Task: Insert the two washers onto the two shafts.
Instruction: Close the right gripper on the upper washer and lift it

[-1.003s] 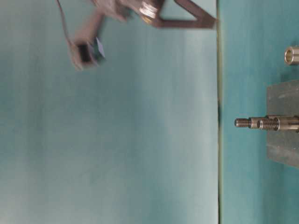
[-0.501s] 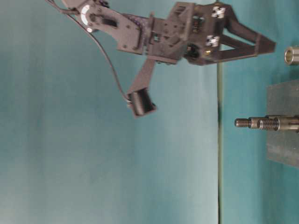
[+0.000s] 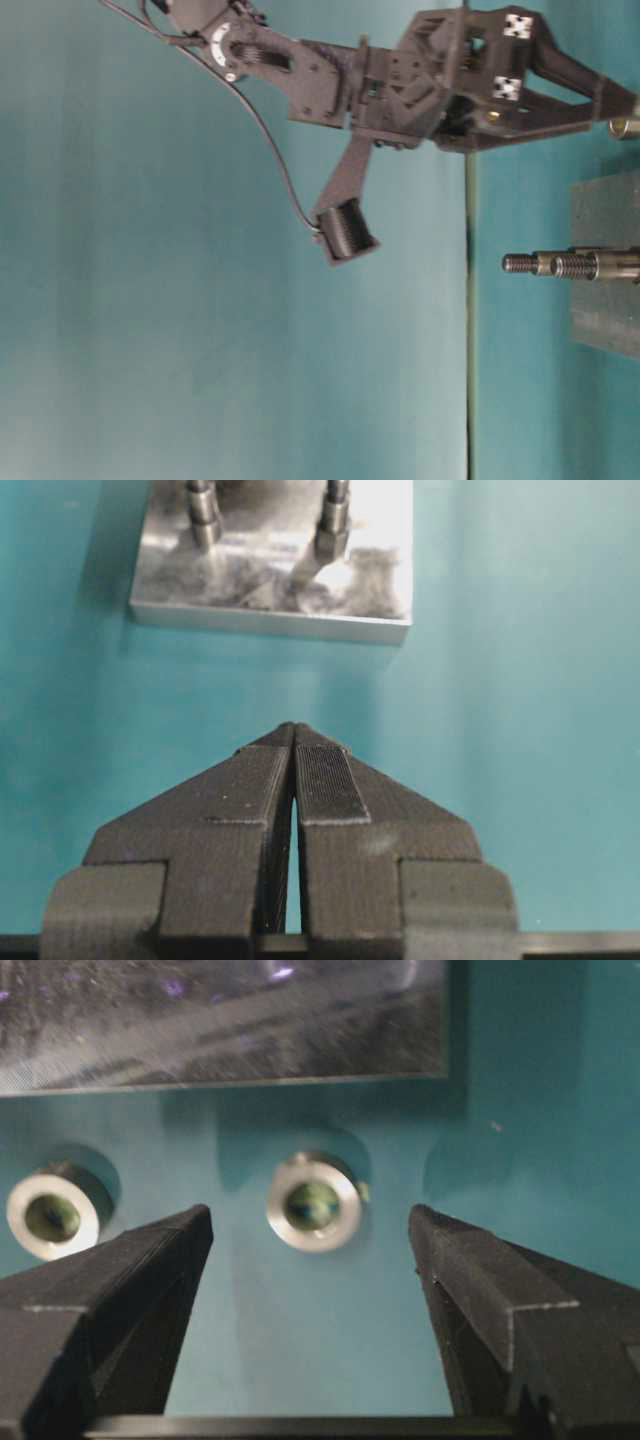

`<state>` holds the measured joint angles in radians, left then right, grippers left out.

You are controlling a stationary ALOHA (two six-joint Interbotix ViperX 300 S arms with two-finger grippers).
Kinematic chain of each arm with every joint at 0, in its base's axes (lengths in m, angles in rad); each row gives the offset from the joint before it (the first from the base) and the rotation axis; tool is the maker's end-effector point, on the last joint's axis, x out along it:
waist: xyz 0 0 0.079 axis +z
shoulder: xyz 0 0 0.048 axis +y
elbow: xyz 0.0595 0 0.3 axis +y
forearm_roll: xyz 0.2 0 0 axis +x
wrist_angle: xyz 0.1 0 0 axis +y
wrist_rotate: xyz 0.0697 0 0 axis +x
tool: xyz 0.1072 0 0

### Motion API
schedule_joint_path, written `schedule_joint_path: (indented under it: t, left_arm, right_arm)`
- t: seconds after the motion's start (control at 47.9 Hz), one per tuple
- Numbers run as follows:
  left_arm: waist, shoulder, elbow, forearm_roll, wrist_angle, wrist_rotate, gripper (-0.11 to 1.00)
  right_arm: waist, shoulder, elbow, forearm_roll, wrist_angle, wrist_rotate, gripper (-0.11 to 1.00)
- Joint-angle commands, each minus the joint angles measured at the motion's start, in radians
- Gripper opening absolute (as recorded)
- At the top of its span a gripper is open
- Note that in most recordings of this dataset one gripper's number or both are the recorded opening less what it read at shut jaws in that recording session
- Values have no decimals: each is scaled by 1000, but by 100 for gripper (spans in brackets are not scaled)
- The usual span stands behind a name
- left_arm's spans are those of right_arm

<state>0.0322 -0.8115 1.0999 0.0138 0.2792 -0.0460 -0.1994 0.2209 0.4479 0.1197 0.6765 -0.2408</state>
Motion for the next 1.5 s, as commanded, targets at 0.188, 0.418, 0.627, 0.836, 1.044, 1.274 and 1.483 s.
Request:
schedule_joint_path:
  t: [0.188,0.418,0.627,0.836,1.044,1.274,1.483]
  left_arm:
    - [0,3,-25,3,-5,-2,0]
    - [0,3,-26,3,-5,-2,0]
    - [0,3,-26,2,-5,-2,0]
    - [0,5,-25,3,-5,-2,0]
    - [0,11,-25,3,-8,-2,0]
    - [-2,32,-21,3,-31,-2,0]
    - [-8,46,-18,3,-38,-2,0]
  right_arm:
    - [5,2,-23,-3,-23,-9,81]
    - [6,11,-23,-3,-20,-11,65]
    - [6,11,-23,-3,-12,-3,33]
    - [6,-15,-28,-3,-5,3,33]
    - [8,-63,-84,-8,81,18,33]
    - [25,-67,-196,-32,199,23,33]
    - [31,-63,-287,-37,222,23,33]
